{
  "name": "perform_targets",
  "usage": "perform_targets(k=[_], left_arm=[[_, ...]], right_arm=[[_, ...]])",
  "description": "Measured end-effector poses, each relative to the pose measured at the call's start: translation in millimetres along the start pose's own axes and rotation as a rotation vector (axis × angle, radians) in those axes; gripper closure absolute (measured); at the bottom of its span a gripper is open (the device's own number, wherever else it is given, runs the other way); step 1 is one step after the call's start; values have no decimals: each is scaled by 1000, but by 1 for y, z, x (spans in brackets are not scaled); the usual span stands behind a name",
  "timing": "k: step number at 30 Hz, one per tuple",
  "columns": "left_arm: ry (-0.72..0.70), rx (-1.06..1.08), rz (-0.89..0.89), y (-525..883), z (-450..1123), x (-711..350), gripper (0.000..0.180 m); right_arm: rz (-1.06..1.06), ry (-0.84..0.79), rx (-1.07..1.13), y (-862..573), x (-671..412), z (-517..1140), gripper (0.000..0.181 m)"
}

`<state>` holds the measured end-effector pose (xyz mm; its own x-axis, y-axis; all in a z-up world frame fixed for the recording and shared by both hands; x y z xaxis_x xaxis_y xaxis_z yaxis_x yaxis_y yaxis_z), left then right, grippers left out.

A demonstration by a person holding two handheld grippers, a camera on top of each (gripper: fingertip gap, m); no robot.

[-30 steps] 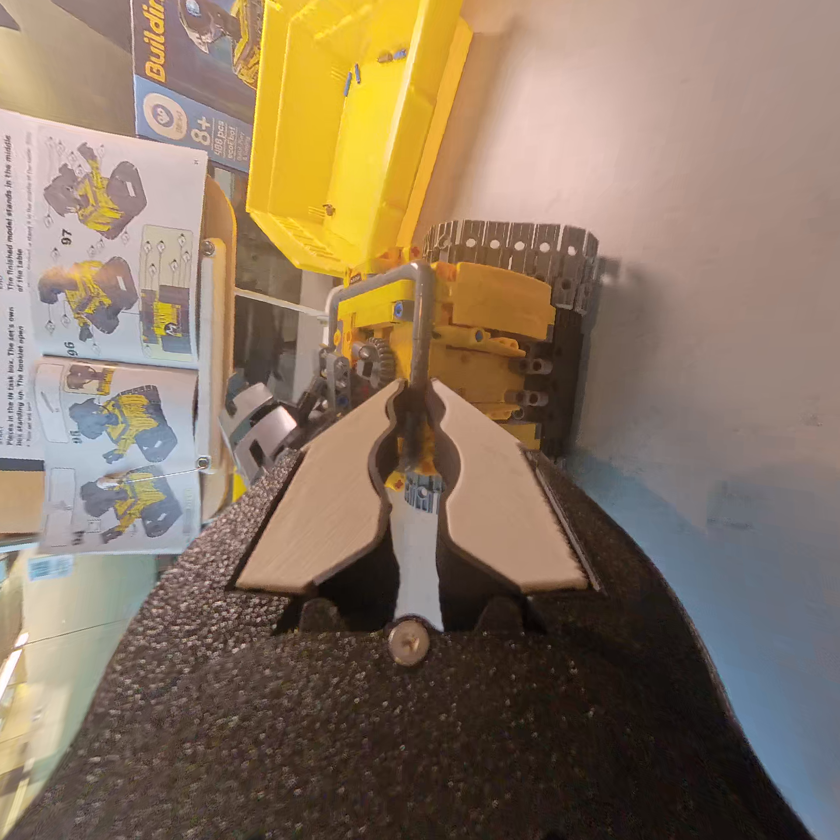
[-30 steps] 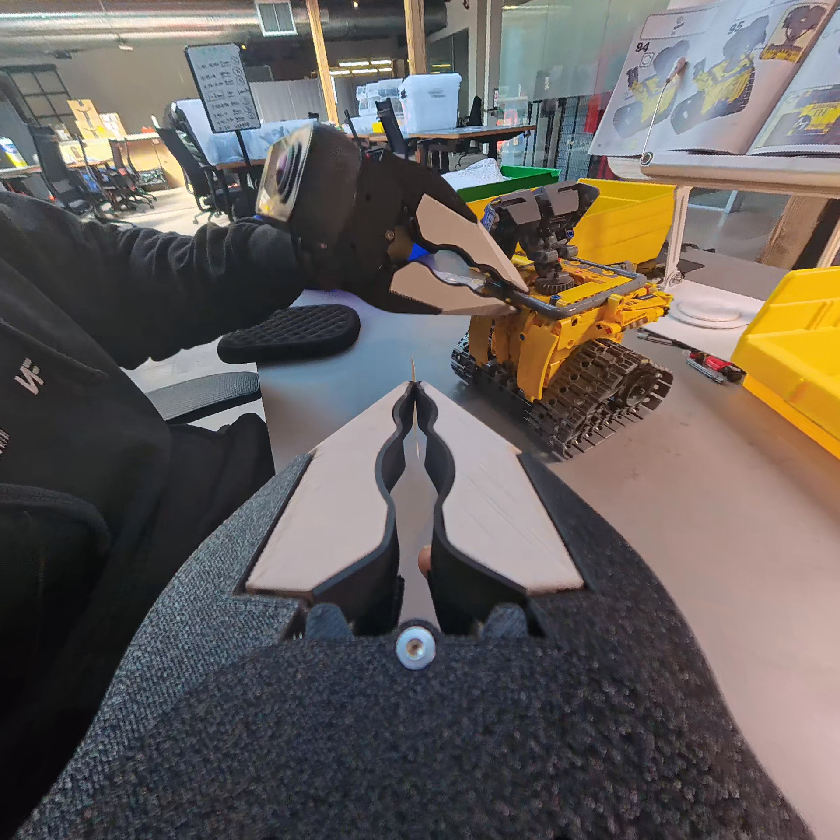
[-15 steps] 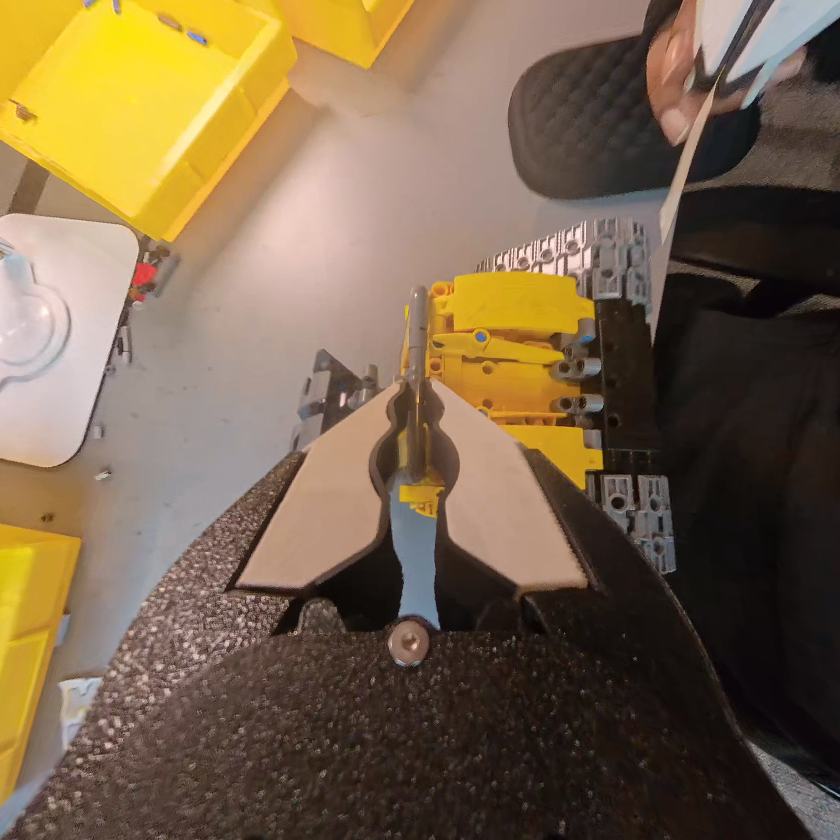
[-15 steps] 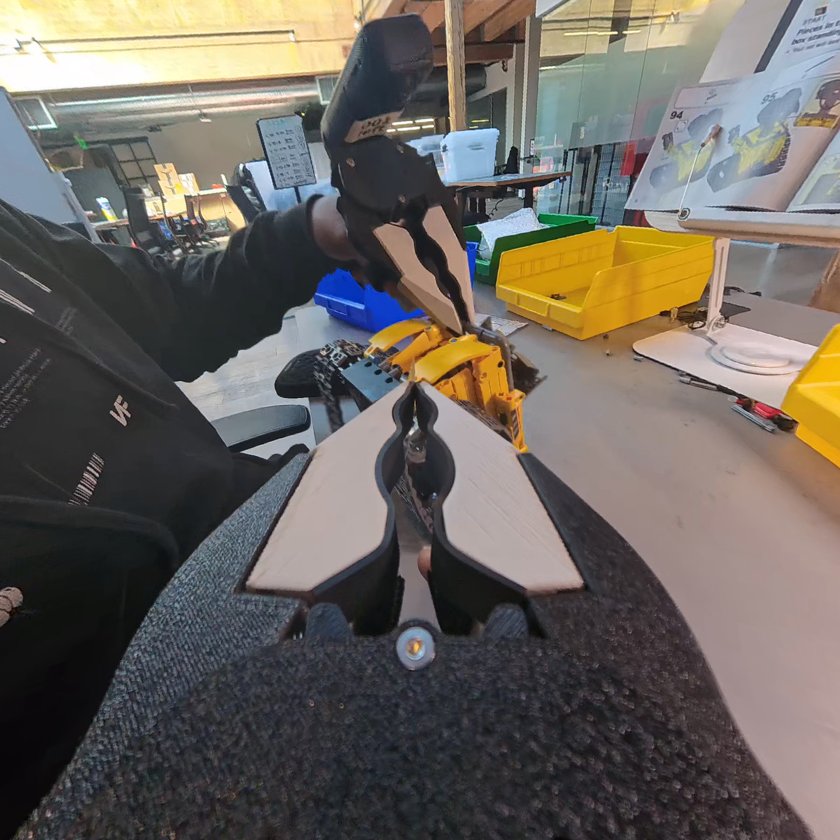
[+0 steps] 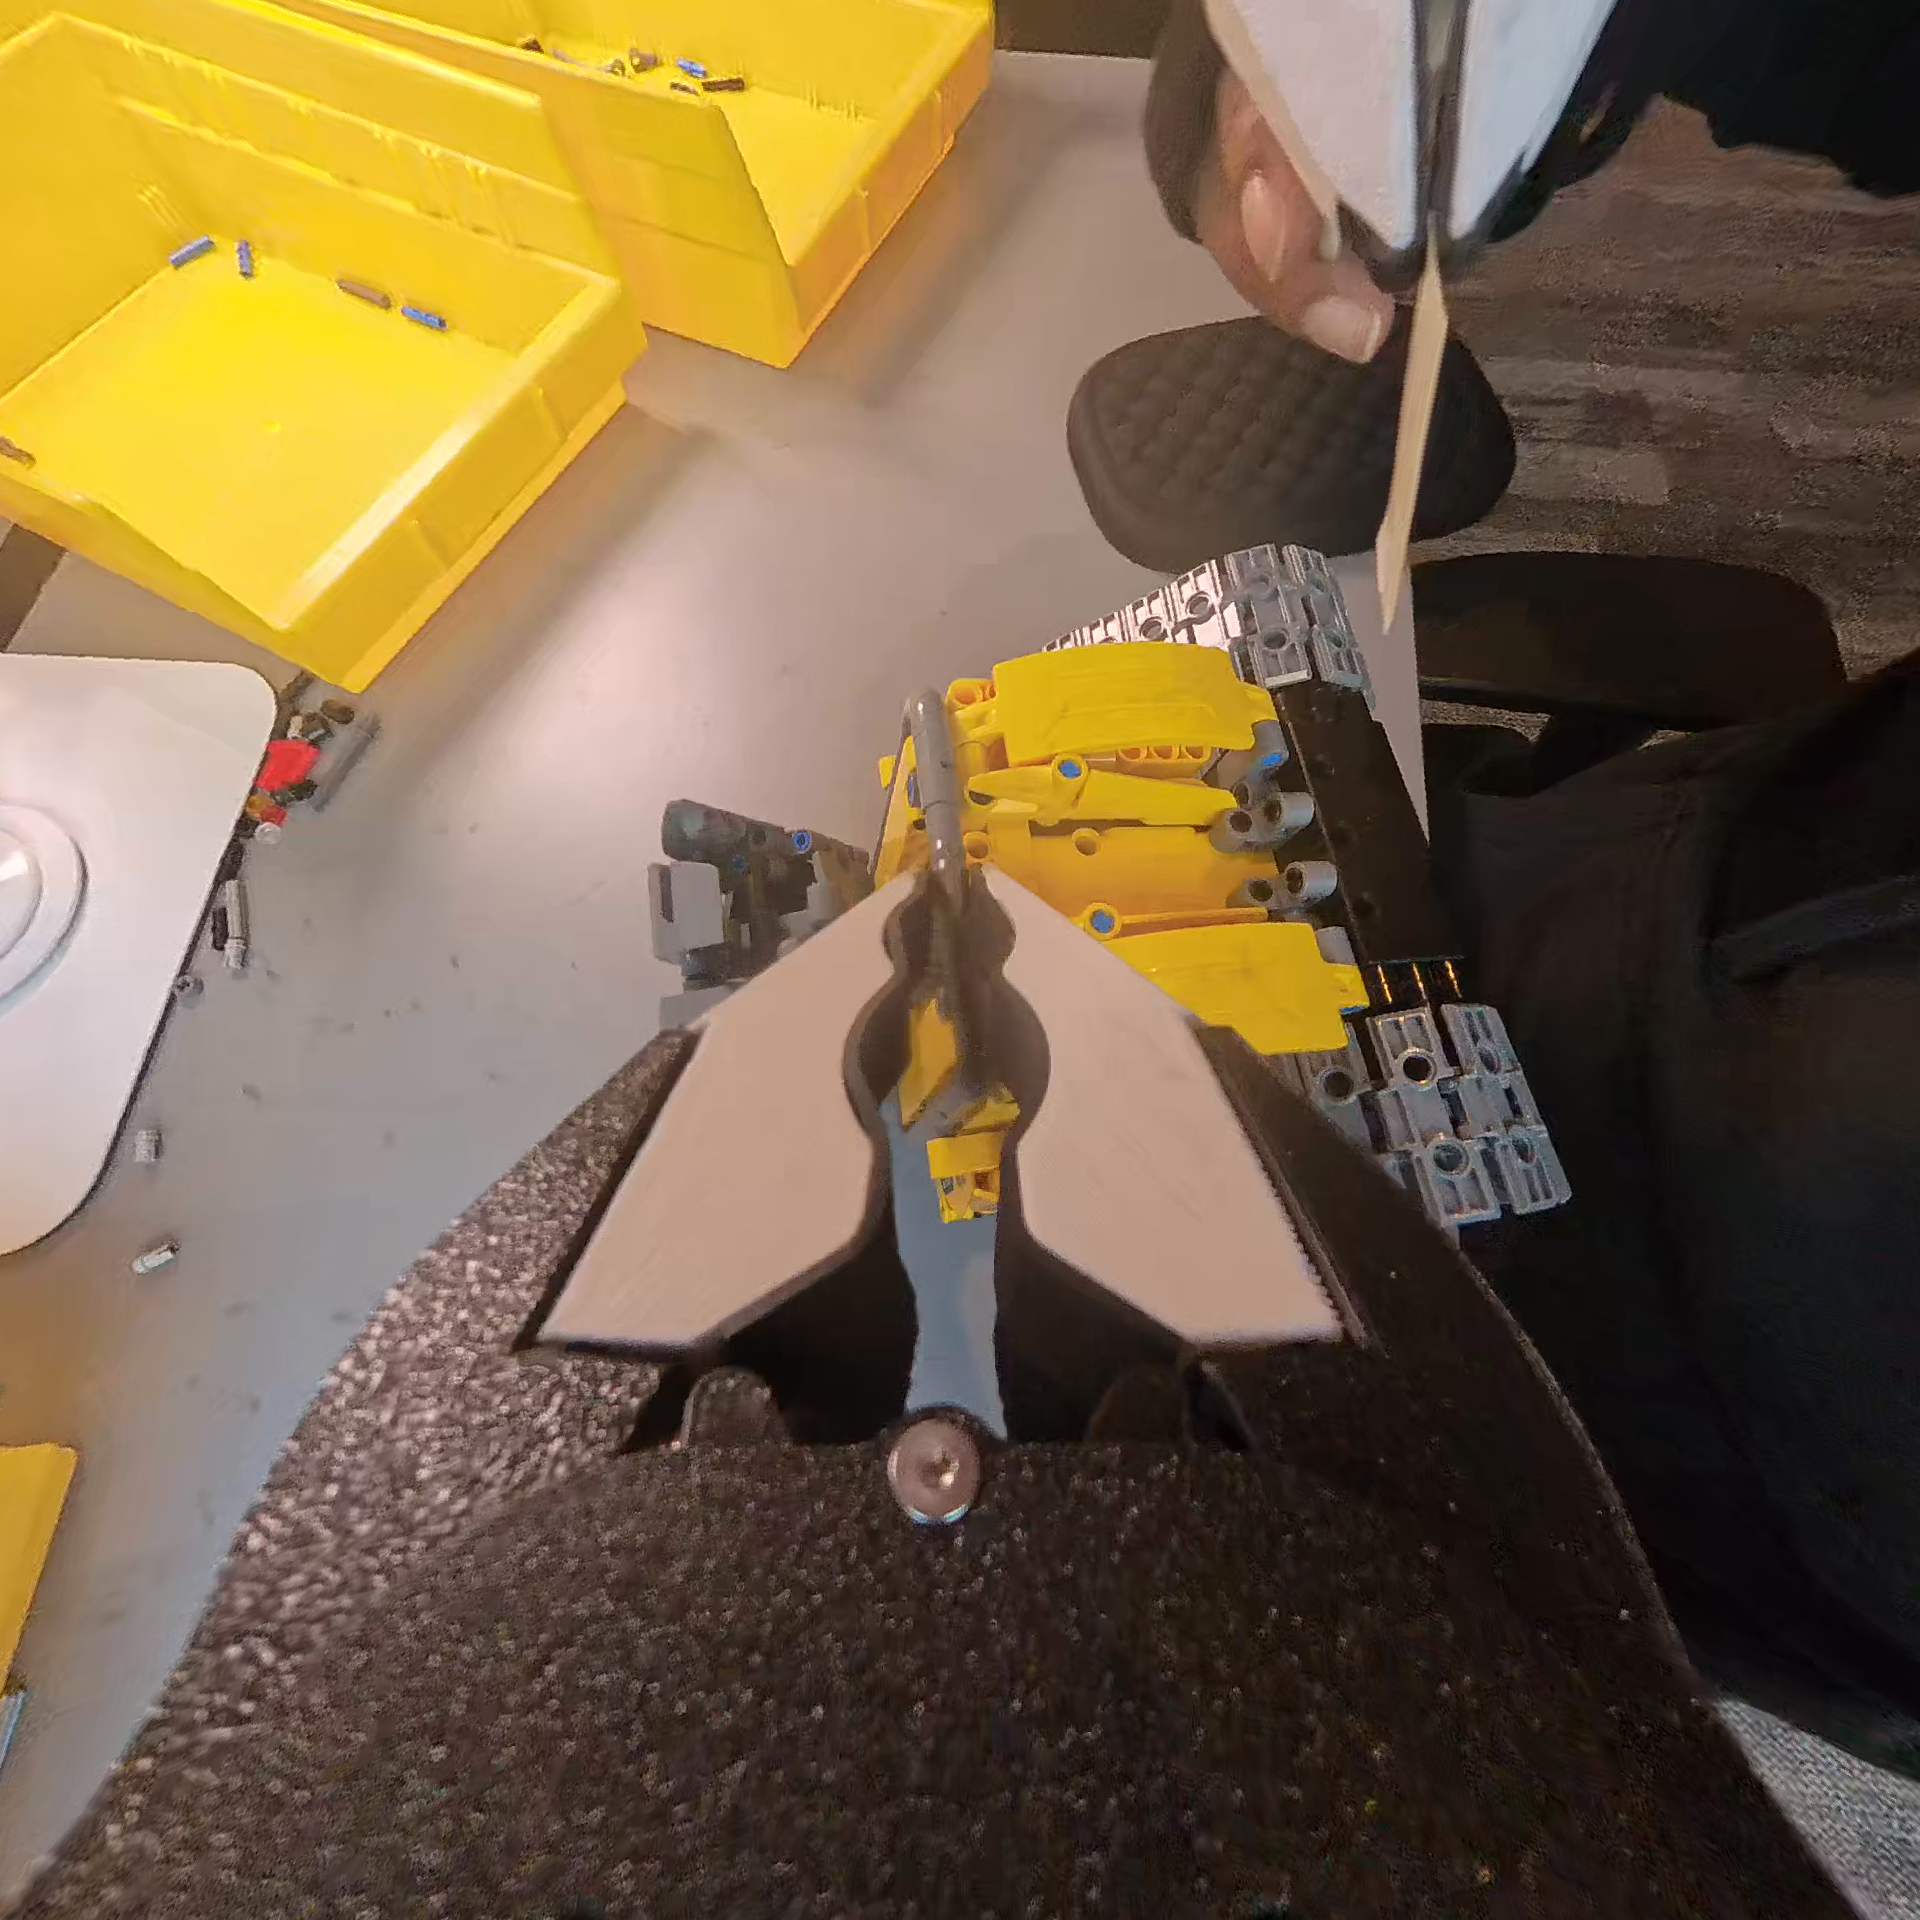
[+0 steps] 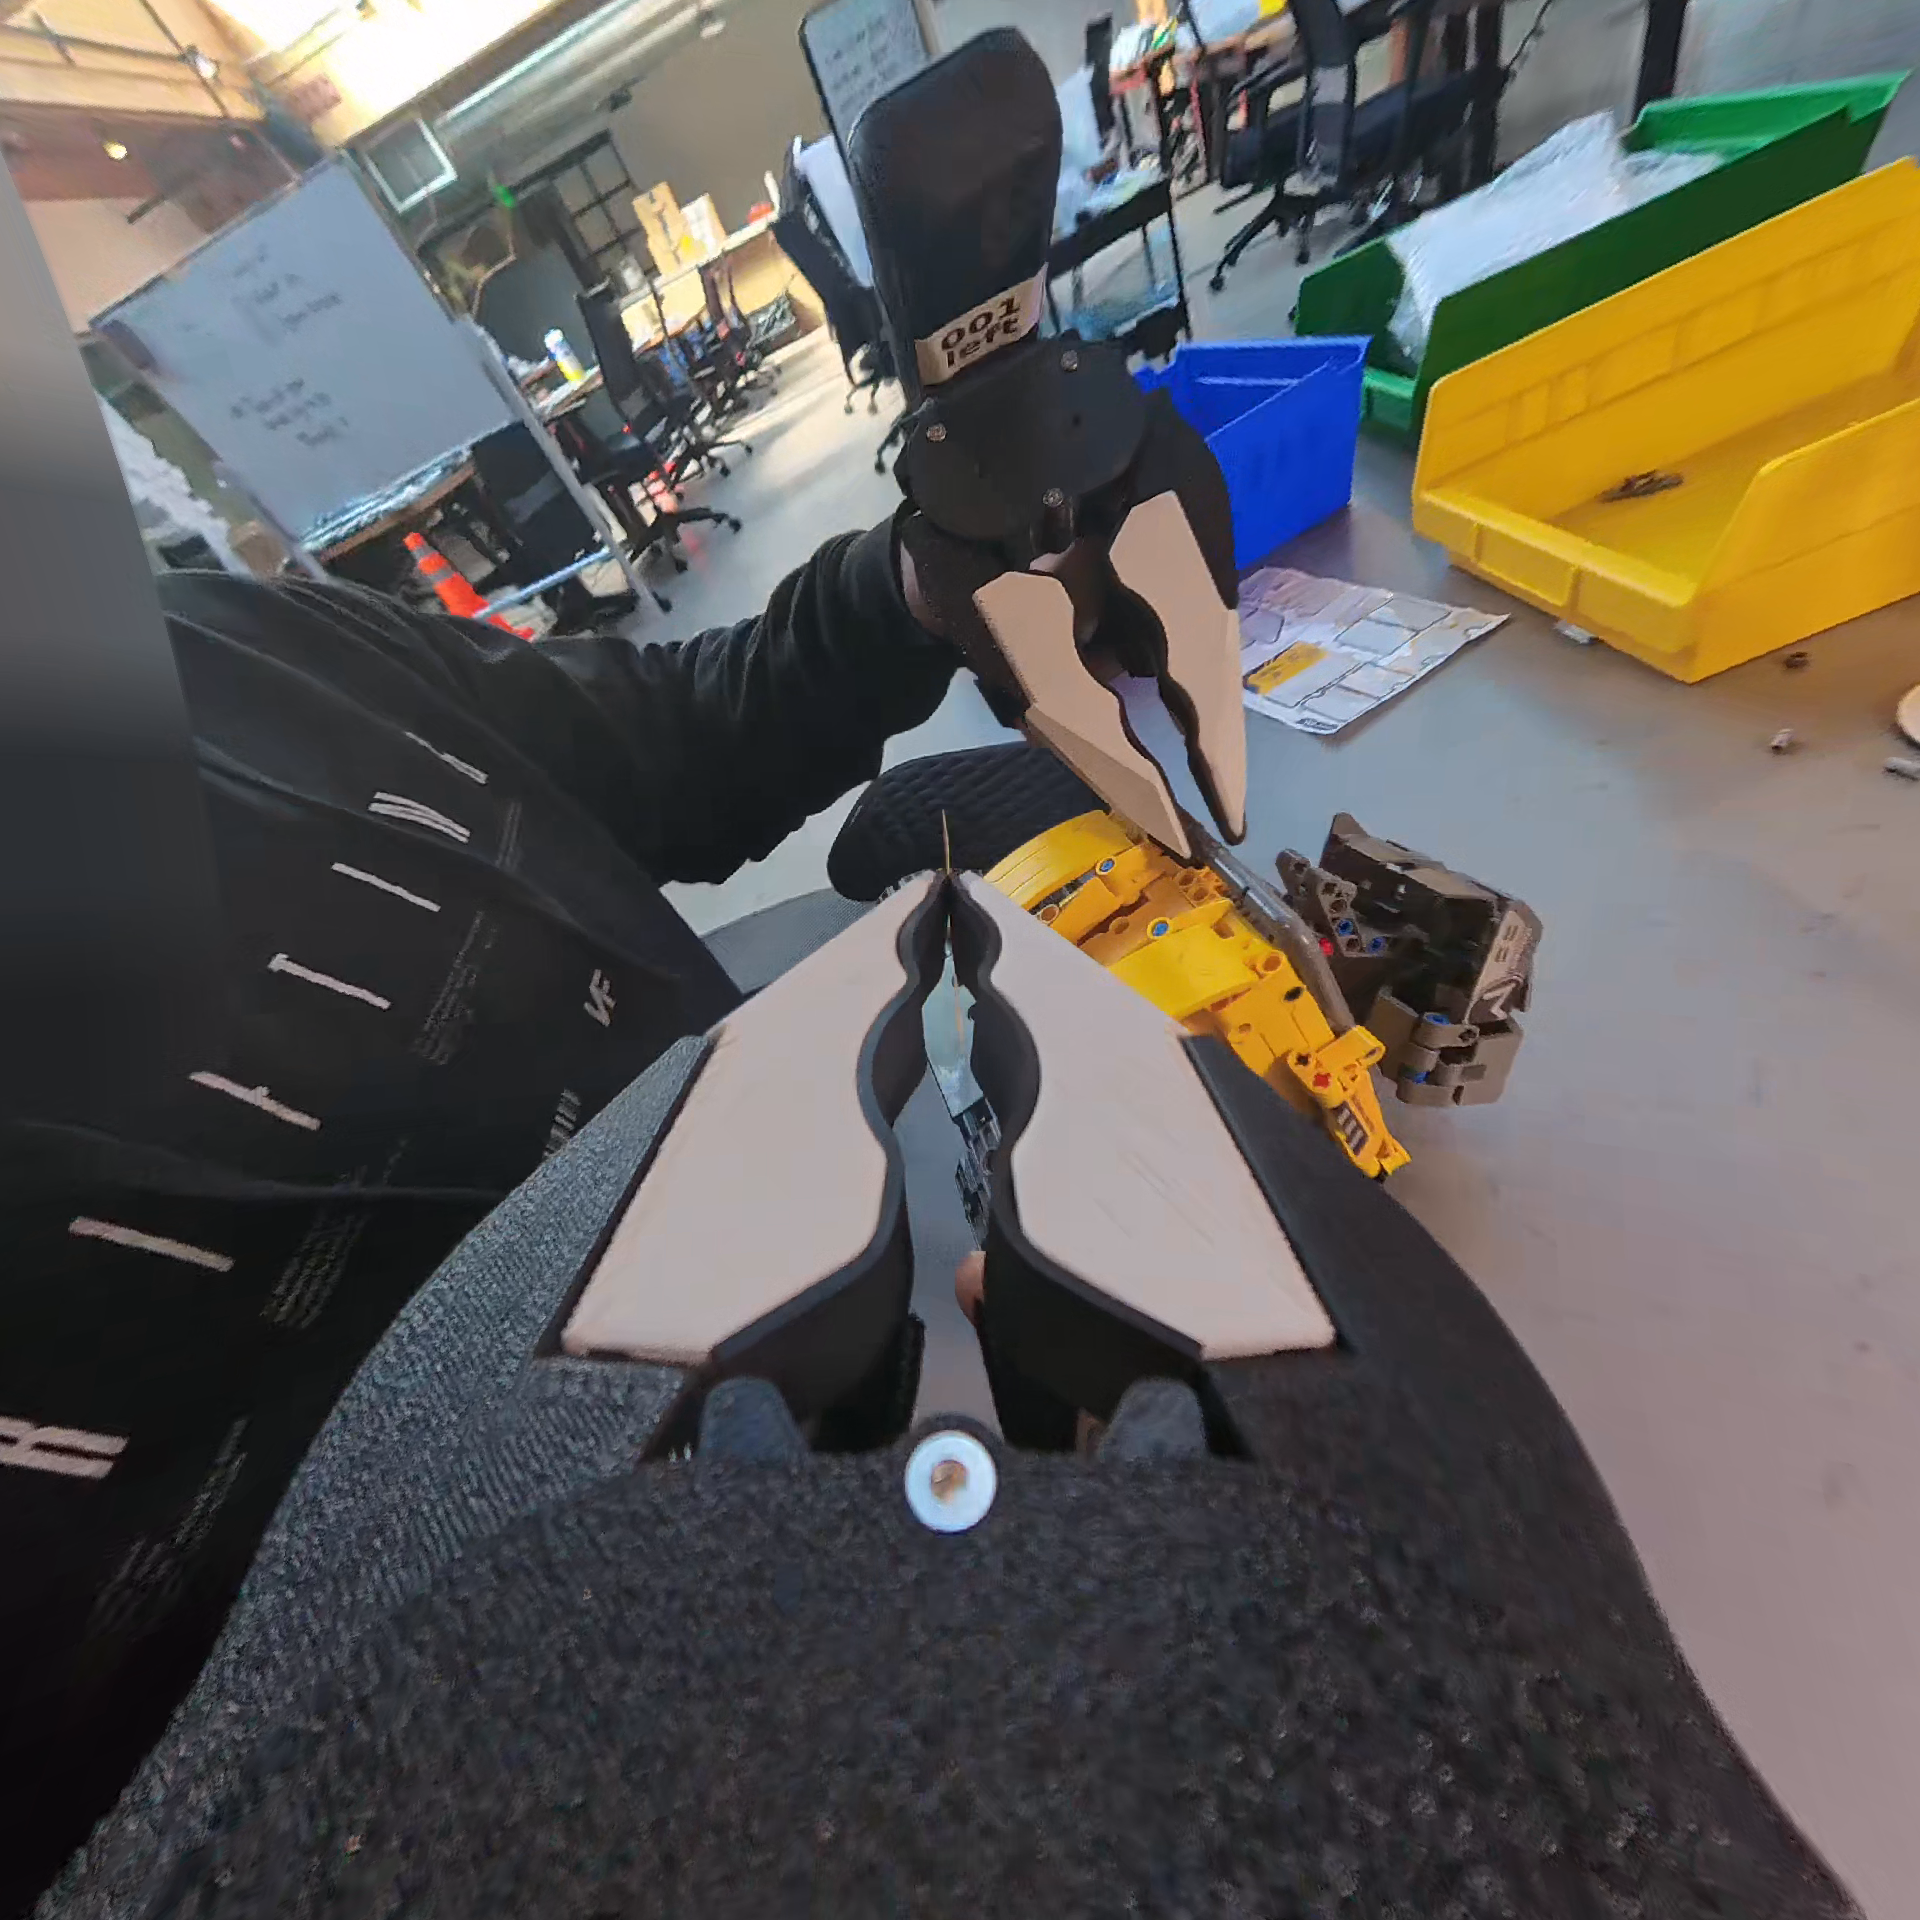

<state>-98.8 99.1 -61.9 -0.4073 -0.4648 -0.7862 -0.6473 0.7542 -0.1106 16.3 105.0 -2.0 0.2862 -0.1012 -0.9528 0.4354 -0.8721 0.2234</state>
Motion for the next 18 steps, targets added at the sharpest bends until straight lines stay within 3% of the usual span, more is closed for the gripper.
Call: perform_targets(k=[8, 14, 18], left_arm=[[-17, 45, 58, 34, 3, -8, 174], [-143, 76, 8, 41, -24, -24, 166], [-154, 53, -3, 44, -21, -18, 161]], right_arm=[[140, 147, -116, -36, -7, 18, 181], [273, 70, -91, -60, -4, 22, 181], [393, -12, -87, -63, 0, 24, 181]])
Point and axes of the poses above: each gripper's, where its closed fingertips meet, z out along the fingers, x out of its underside, y = z × x across the jaws, the point moved 3 cm from there along -z, back along the fingers, and after that the axes turned 9 degrees about -z, right-handed, at the moved point
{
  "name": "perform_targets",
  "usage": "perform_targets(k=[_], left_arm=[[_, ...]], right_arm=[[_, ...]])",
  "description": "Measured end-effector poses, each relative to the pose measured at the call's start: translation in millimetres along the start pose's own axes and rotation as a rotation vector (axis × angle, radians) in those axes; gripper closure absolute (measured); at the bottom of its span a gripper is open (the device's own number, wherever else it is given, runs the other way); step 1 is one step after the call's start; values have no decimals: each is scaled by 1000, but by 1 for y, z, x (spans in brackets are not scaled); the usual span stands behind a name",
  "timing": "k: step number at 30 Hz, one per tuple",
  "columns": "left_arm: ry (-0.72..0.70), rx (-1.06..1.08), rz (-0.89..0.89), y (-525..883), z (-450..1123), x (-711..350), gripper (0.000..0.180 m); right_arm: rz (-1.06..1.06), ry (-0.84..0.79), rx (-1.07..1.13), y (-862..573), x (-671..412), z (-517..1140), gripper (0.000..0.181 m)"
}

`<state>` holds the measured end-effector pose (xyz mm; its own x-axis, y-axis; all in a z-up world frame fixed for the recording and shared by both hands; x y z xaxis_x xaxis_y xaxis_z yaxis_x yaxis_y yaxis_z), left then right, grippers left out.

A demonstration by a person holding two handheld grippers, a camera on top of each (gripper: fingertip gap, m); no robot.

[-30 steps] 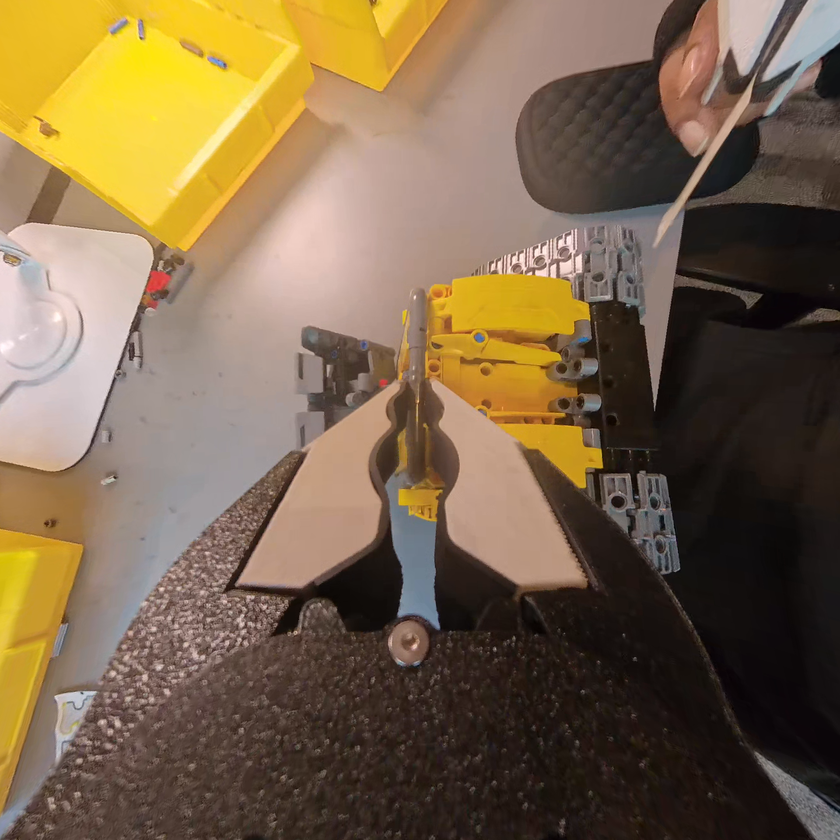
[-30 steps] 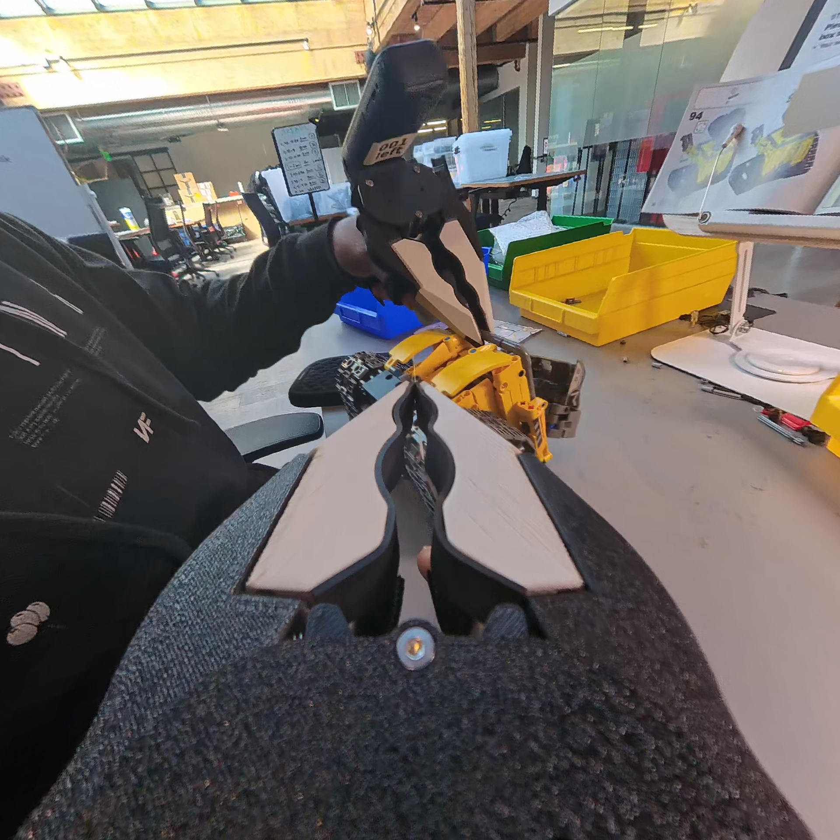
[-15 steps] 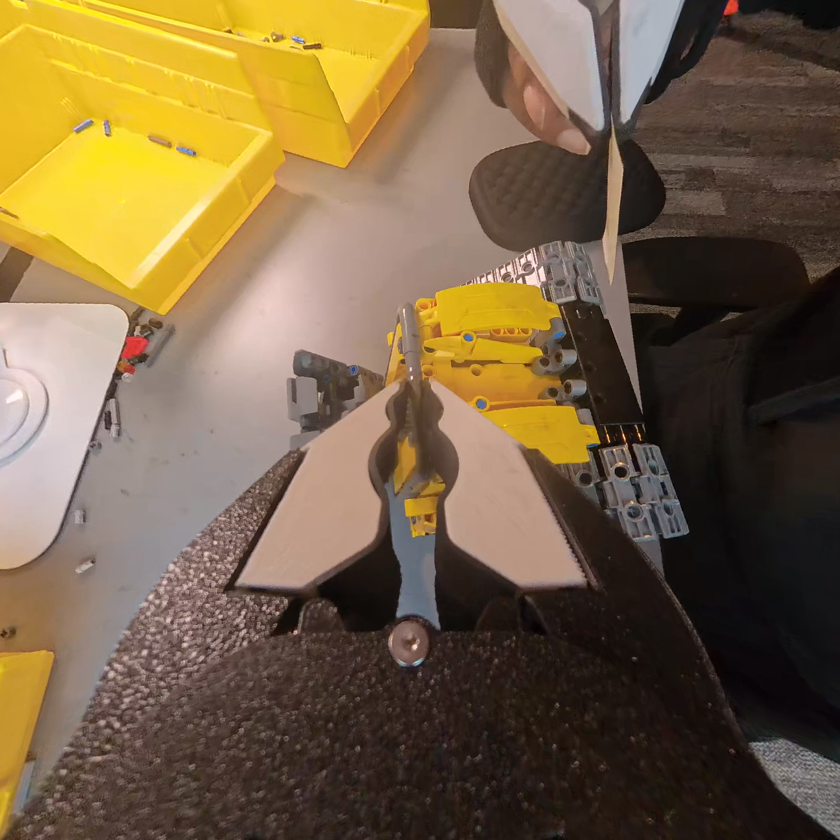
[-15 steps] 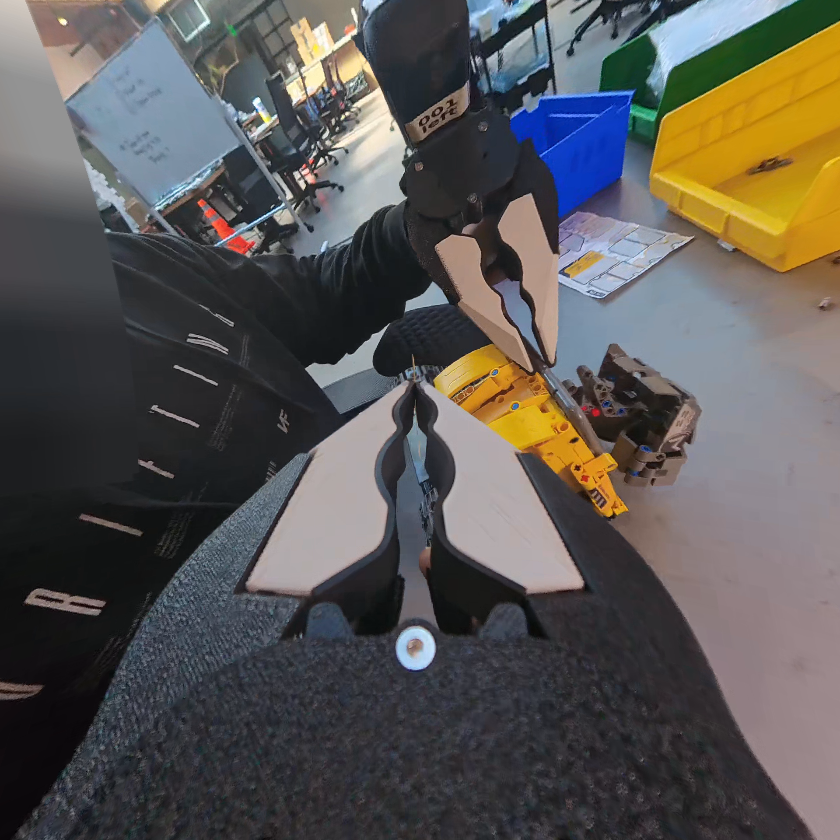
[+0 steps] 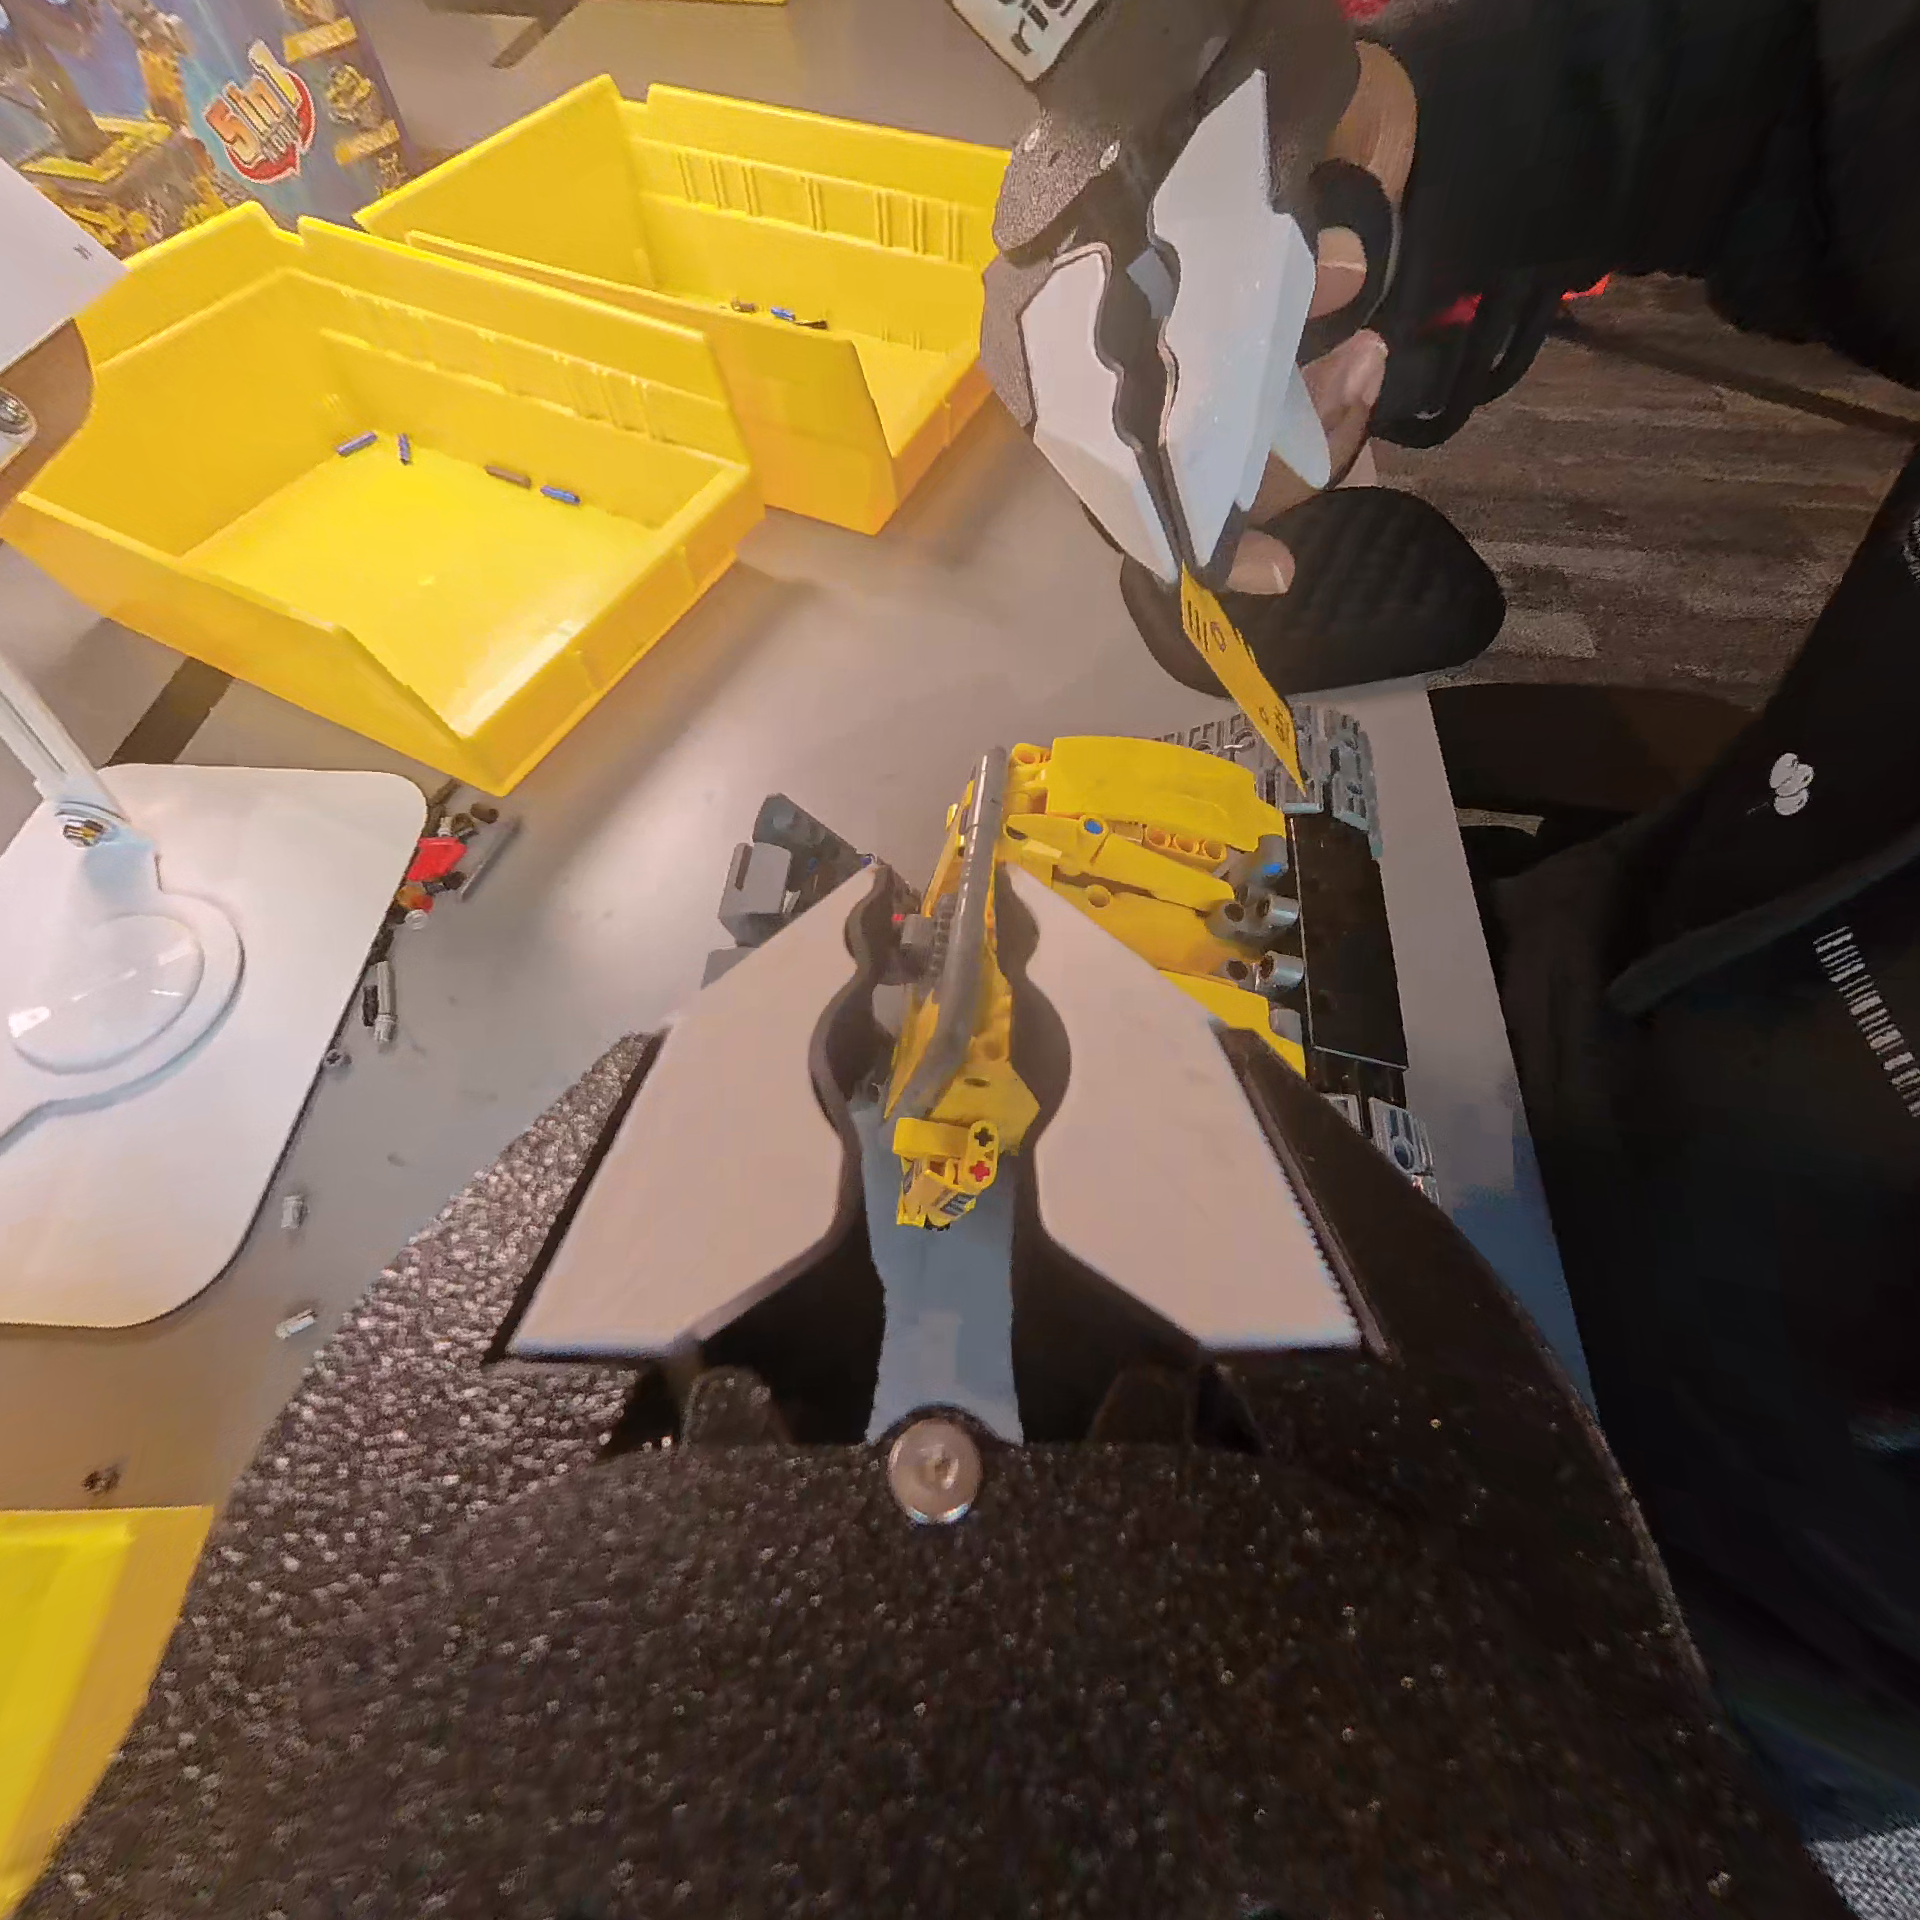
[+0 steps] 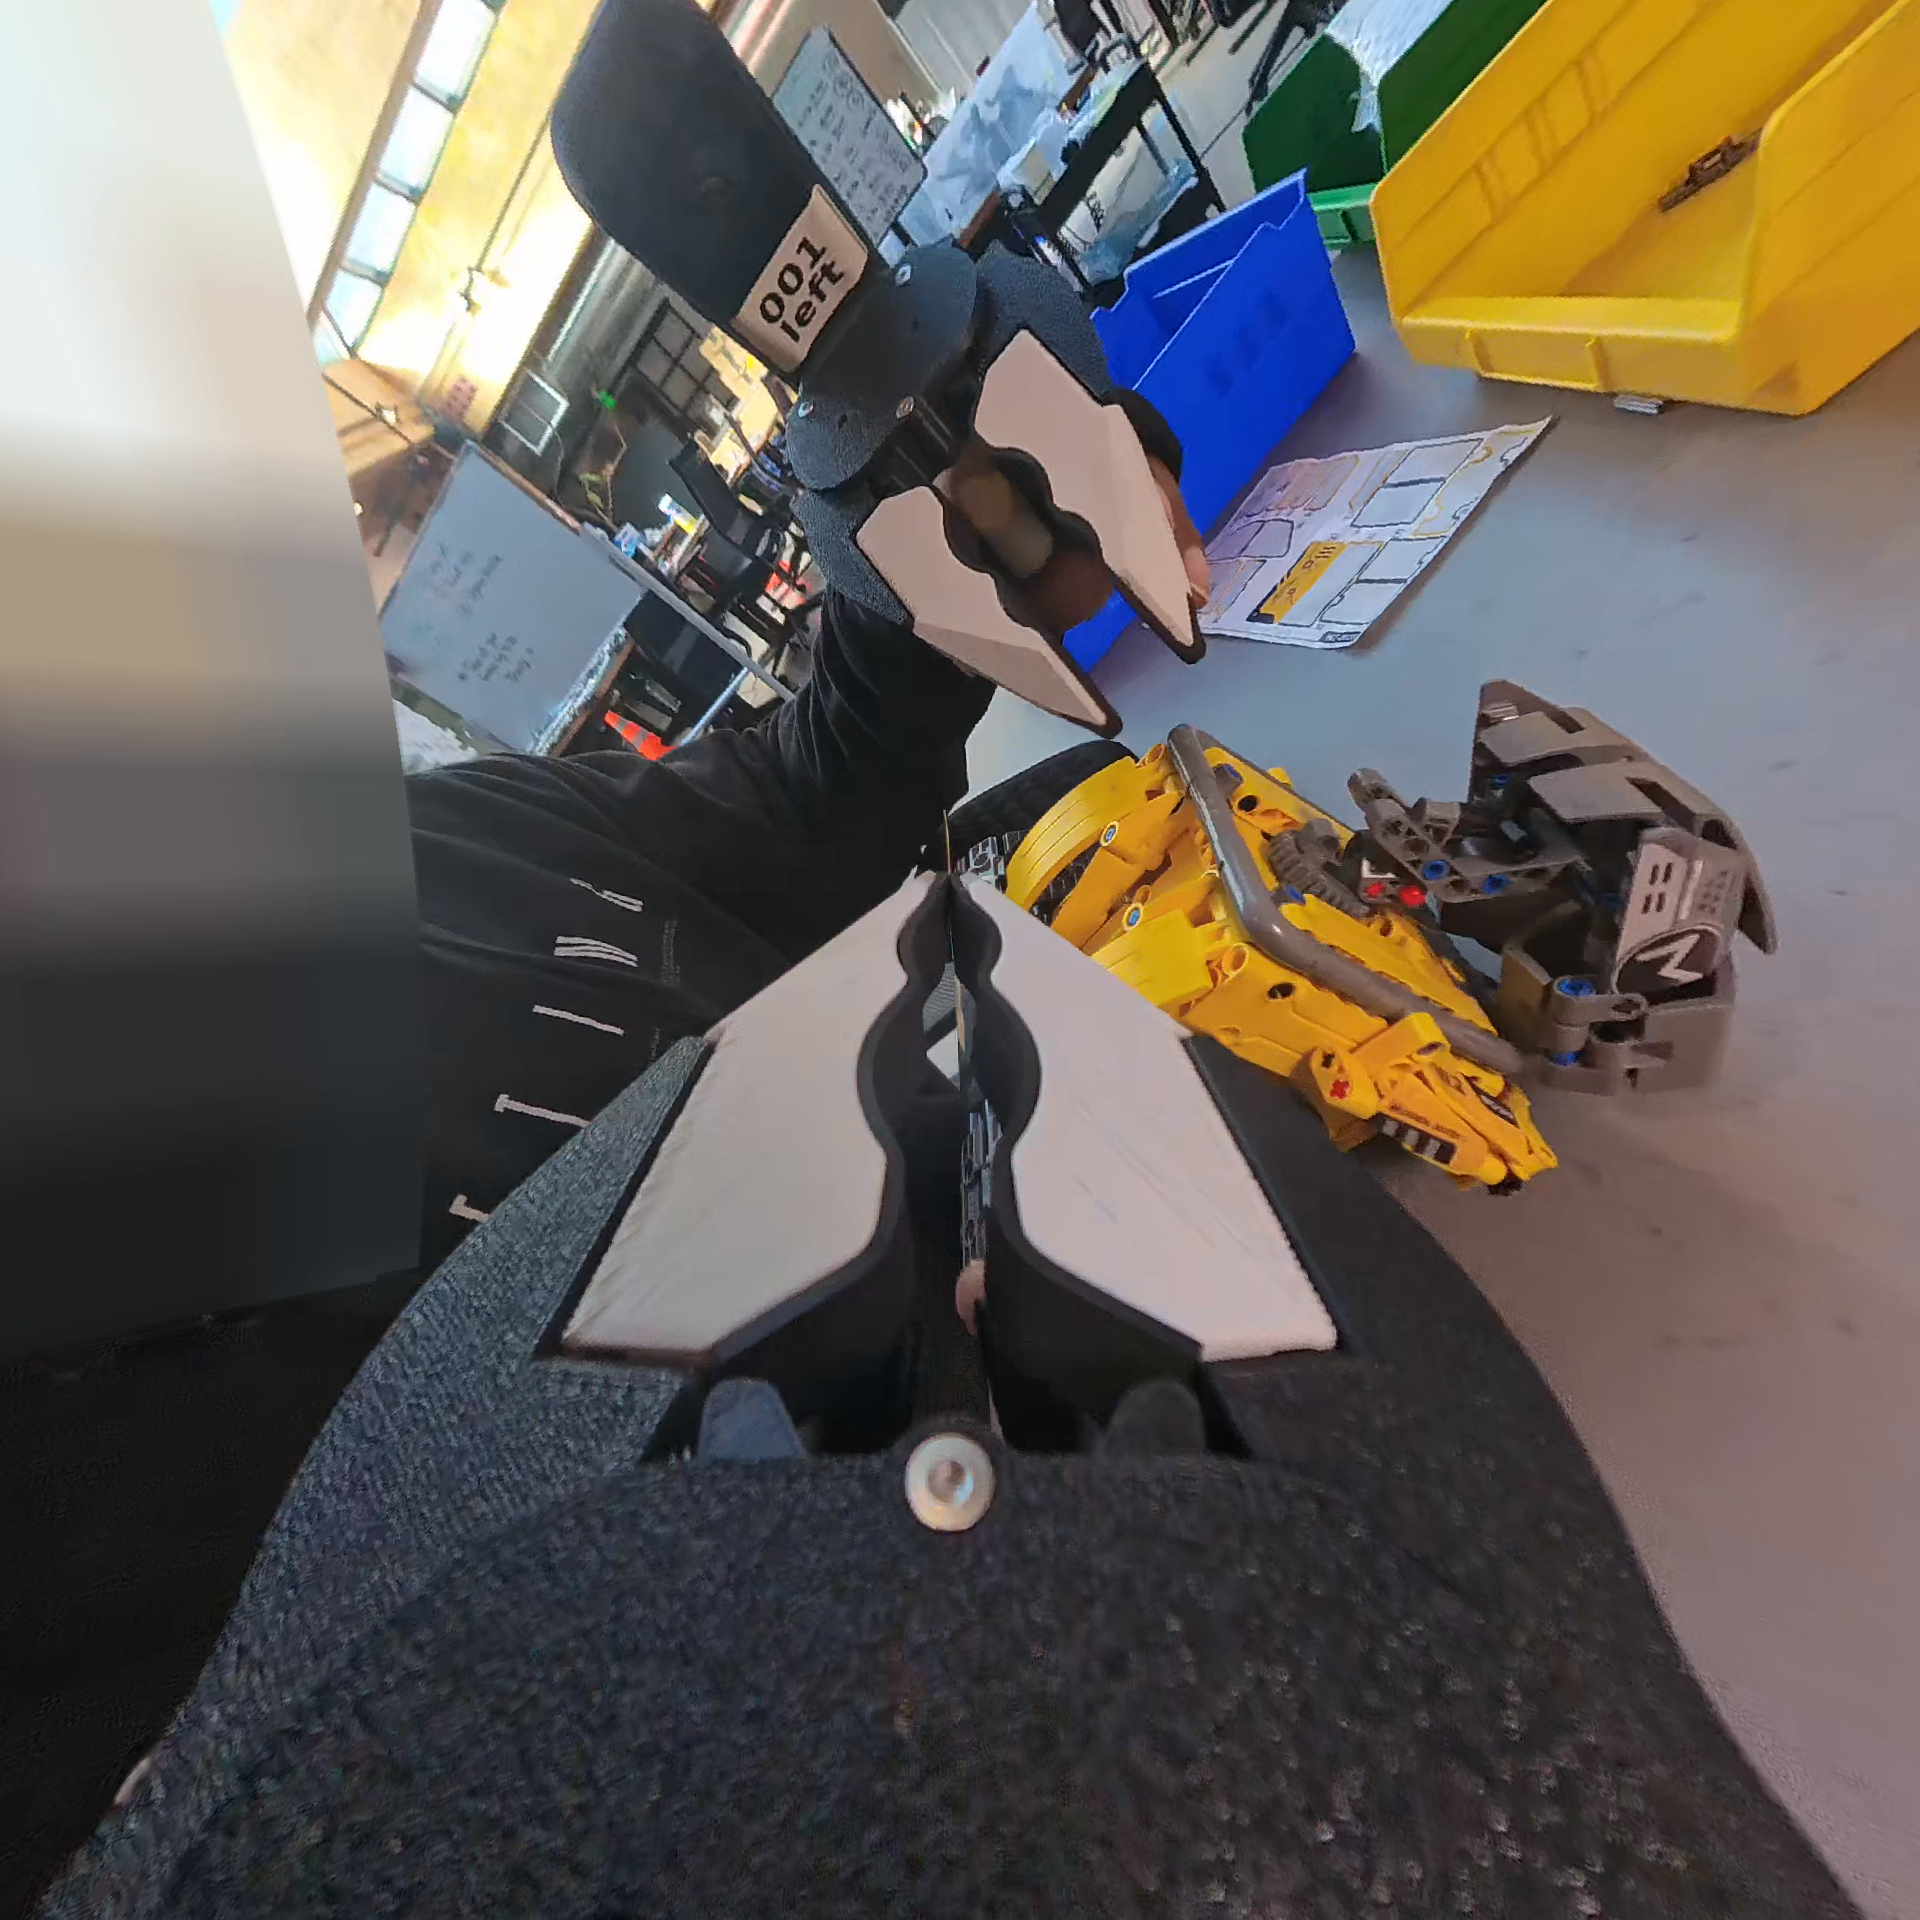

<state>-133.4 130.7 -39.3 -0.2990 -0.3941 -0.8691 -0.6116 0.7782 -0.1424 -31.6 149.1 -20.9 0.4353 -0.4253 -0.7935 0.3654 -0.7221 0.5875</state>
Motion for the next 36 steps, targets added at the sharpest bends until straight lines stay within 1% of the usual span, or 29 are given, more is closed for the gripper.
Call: perform_targets(k=[4, 6, 19, 36], left_arm=[[-8, 18, -23, -2, 5, 8, 160], [-5, 24, -30, -1, 6, 12, 160], [-21, 85, -66, -1, 12, 19, 171], [-47, 103, -78, 1, 12, 21, 173]], right_arm=[[78, -55, 2, -4, 5, -1, 181], [97, -58, 3, -5, 8, -1, 181], [139, -8, 10, -16, 14, 0, 181], [154, 21, 34, -25, 17, 1, 181]])
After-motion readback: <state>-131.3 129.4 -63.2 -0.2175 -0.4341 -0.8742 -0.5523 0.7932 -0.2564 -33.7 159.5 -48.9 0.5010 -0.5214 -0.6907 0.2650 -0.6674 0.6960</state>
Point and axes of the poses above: each gripper's, where its closed fingertips meet, z out along the fingers, x out of its underside, y = z × x across the jaws, the point moved 3 cm from there along -z, back along the fingers, and after that the axes turned 9 degrees about -z, right-handed, at the moved point
